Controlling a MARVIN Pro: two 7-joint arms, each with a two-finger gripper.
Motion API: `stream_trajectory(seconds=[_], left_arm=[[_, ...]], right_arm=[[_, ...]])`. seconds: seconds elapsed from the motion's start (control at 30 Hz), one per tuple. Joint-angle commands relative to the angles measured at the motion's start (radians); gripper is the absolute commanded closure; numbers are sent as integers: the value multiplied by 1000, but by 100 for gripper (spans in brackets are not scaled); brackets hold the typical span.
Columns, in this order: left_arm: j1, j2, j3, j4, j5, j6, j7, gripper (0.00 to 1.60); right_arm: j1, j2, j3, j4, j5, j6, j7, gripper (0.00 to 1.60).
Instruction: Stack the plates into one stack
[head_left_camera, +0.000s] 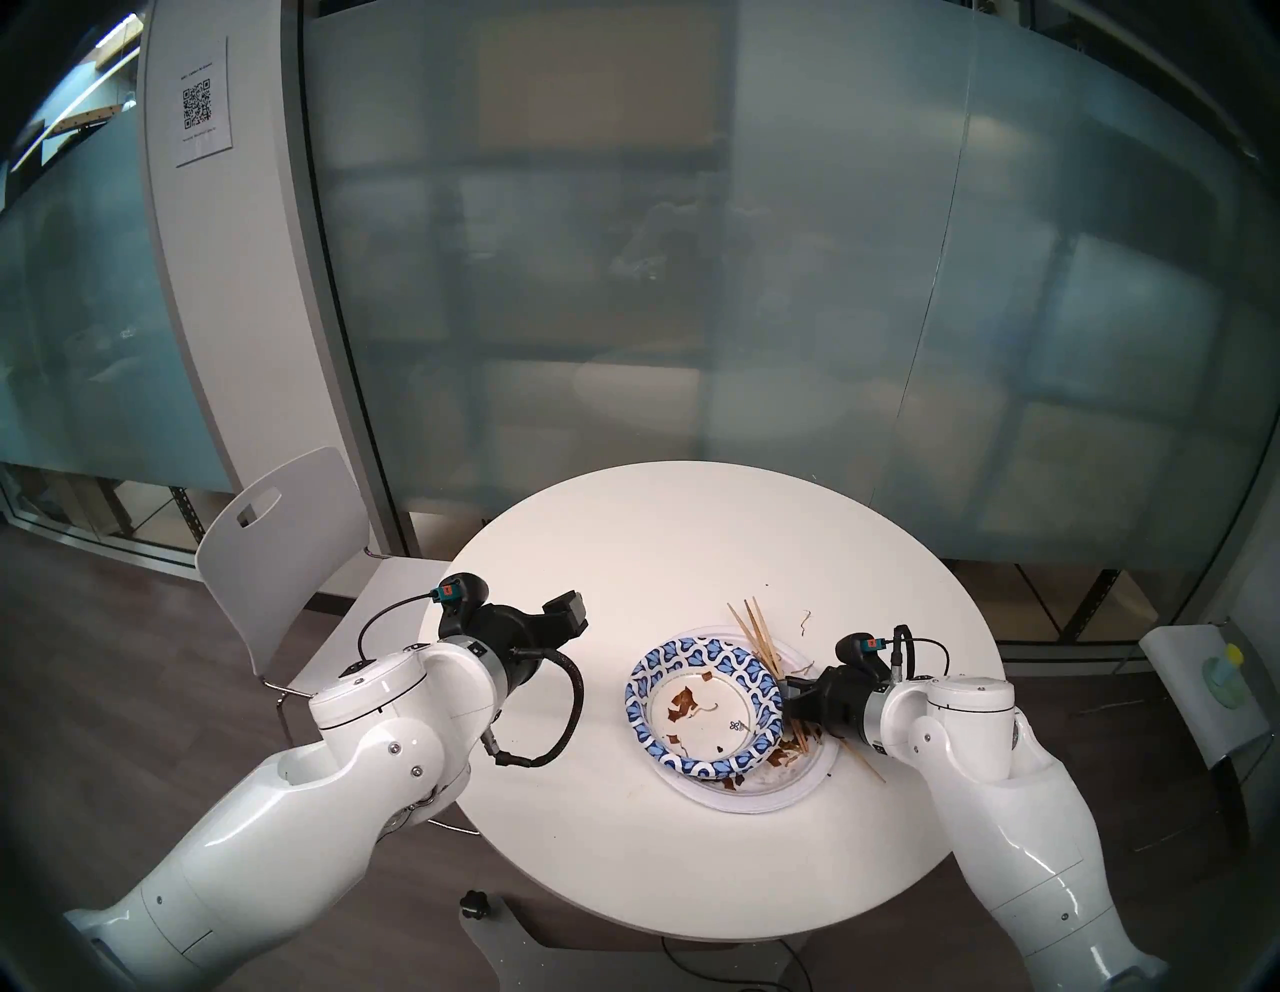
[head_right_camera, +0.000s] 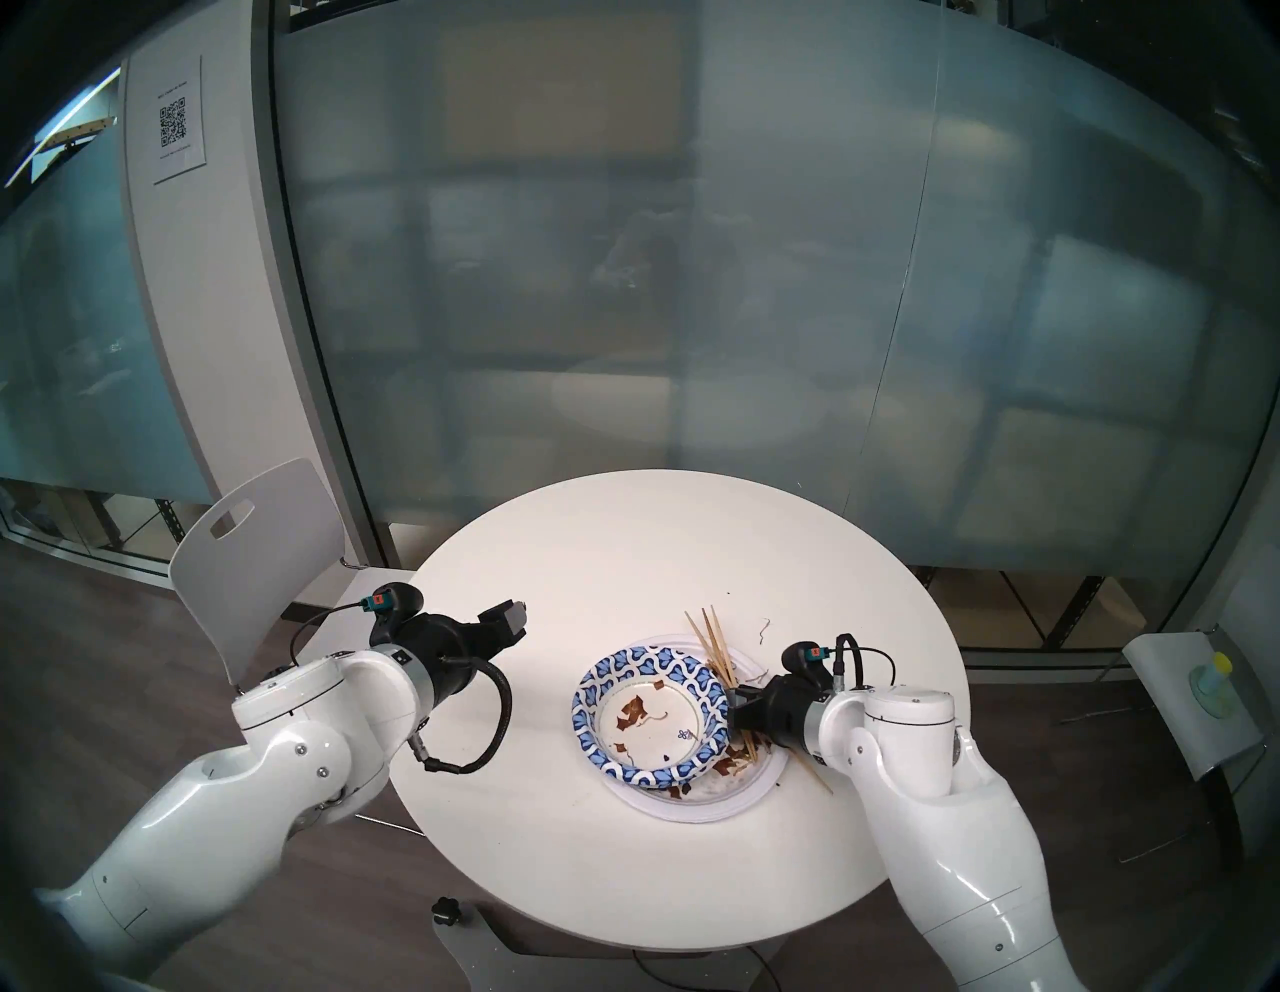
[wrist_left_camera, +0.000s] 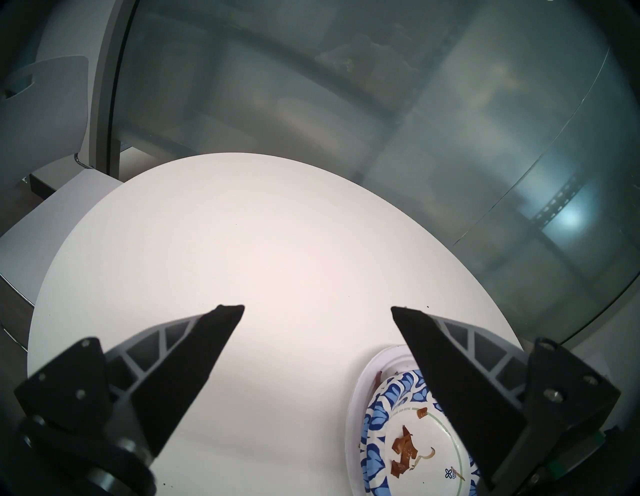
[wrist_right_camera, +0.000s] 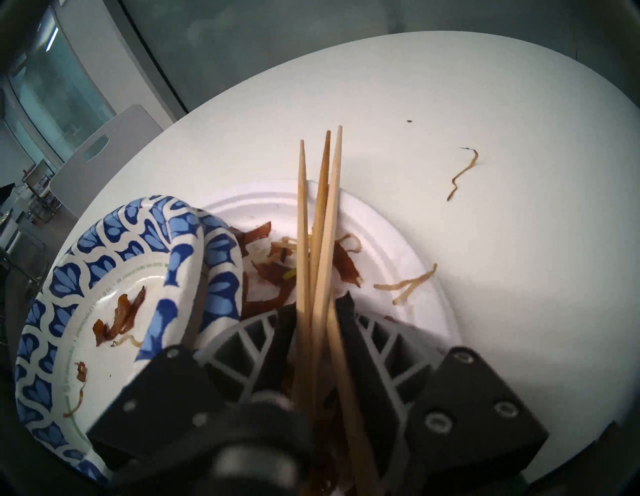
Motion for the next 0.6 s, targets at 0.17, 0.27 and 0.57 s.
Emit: stream_trajectory(seconds=[0.17,0.27,0.57], left_arm=[[-6,-3,-4,-18,0,-2,0,0],[-6,-3,-4,-18,0,-2,1,0],[-6,-3,-4,-19,0,-2,1,0]], right_arm=[[78,7,-14,-74,-1,47,1,68],[84,8,-11,-86,-3,69,-9,65],[73,27,21,-141,5,146,-24,61]])
